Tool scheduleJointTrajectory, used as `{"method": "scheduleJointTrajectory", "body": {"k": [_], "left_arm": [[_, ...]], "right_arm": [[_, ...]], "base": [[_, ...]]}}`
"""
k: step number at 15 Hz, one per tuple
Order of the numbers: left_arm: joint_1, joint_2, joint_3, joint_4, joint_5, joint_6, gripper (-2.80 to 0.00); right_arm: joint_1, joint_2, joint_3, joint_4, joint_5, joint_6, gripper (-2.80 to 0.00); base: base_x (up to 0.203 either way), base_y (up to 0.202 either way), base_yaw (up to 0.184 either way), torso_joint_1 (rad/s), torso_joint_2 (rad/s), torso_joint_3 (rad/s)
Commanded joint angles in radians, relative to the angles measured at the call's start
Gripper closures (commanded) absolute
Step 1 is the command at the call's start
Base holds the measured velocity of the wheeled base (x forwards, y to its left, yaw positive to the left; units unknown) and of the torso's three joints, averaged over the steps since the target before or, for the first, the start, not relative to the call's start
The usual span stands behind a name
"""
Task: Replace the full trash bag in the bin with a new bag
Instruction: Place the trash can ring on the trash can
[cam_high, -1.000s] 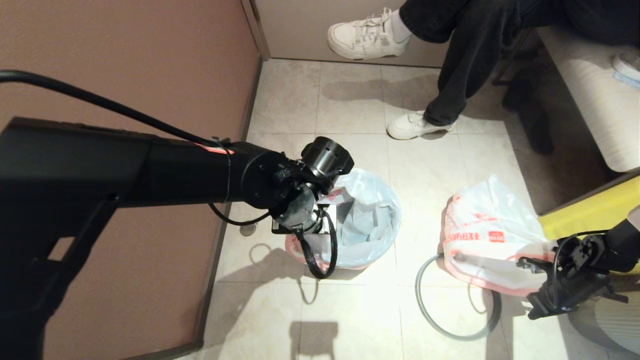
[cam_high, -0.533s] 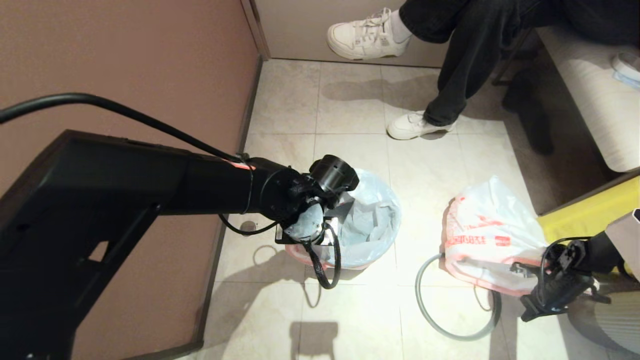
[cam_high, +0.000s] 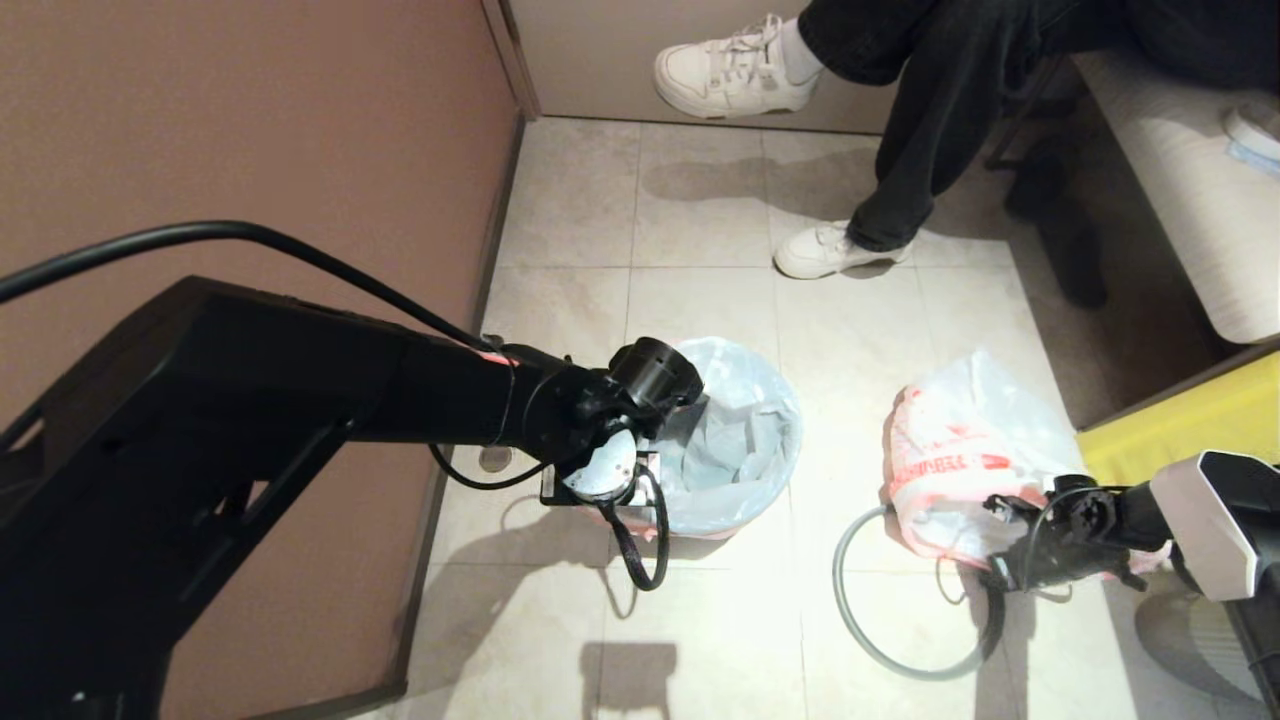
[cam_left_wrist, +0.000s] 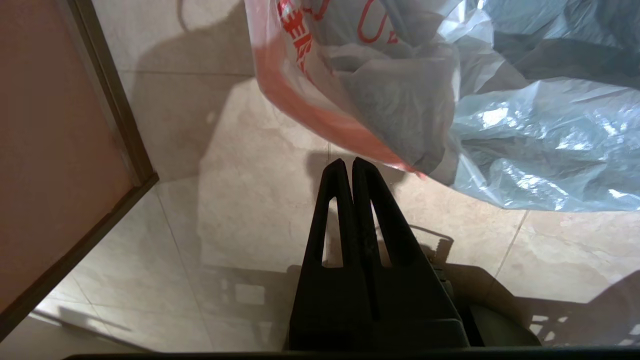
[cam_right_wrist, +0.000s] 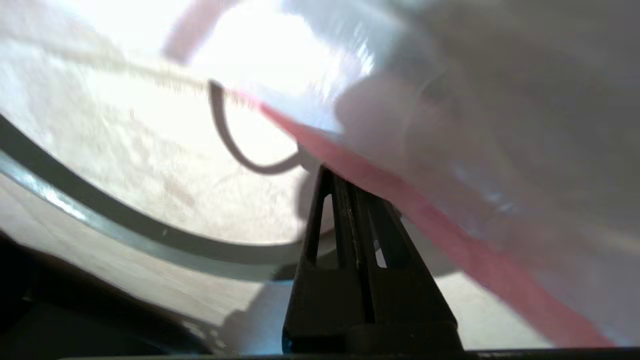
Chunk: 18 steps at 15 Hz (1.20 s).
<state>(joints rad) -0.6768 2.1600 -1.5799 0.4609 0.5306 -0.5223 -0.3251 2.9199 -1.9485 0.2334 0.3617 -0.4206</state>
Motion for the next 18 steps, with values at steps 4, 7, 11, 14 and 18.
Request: {"method": "scheduleJointTrajectory", "body": {"k": [4, 7, 11, 14, 18], "left_arm": [[0.000, -0.006, 0.084, -0.053, 0.036, -0.018, 0.00], [-0.009, -0.023, 0.098, -0.059, 0.042, -0.021, 0.00], [-0.012, -0.025, 0.126, -0.060, 0.040, -0.056, 0.00], [-0.012, -0.026, 0.123, -0.061, 0.040, -0.054, 0.00], [-0.013, -0.020, 0.126, -0.062, 0.040, -0.054, 0.00]], "right_arm": [[-0.005, -0.043, 0.152, -0.287, 0.027, 0.046, 0.00], [-0.015, -0.150, 0.373, -0.349, 0.030, 0.026, 0.00], [-0.048, -0.203, 0.514, -0.513, 0.019, -0.006, -2.80], [-0.052, -0.175, 0.515, -0.529, 0.011, -0.024, -2.80], [-0.059, -0.120, 0.503, -0.541, -0.030, -0.033, -2.80]], "base": [[0.000, 0.000, 0.000, 0.000, 0.00, 0.000], [0.000, 0.000, 0.000, 0.000, 0.00, 0.000], [0.000, 0.000, 0.000, 0.000, 0.00, 0.000], [0.000, 0.000, 0.000, 0.000, 0.00, 0.000], [0.000, 0.000, 0.000, 0.000, 0.00, 0.000]]}}
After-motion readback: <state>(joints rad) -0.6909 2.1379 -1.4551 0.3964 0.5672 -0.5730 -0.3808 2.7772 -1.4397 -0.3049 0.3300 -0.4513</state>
